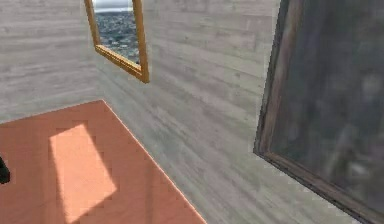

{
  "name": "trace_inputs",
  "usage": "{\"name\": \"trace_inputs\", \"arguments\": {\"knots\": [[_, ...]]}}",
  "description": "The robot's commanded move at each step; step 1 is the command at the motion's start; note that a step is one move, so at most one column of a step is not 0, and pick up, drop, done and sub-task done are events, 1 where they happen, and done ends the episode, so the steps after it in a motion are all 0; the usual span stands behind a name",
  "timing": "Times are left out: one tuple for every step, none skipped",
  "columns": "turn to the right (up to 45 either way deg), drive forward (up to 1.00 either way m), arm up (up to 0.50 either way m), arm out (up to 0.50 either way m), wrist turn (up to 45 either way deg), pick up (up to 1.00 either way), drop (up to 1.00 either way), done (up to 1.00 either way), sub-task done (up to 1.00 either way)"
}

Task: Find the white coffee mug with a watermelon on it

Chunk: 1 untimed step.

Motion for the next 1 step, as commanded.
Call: {"name": "trace_inputs", "arguments": {"knots": [[-36.0,0.00,0.00,0.00,0.0,0.00,0.00,0.00,0.00]]}}
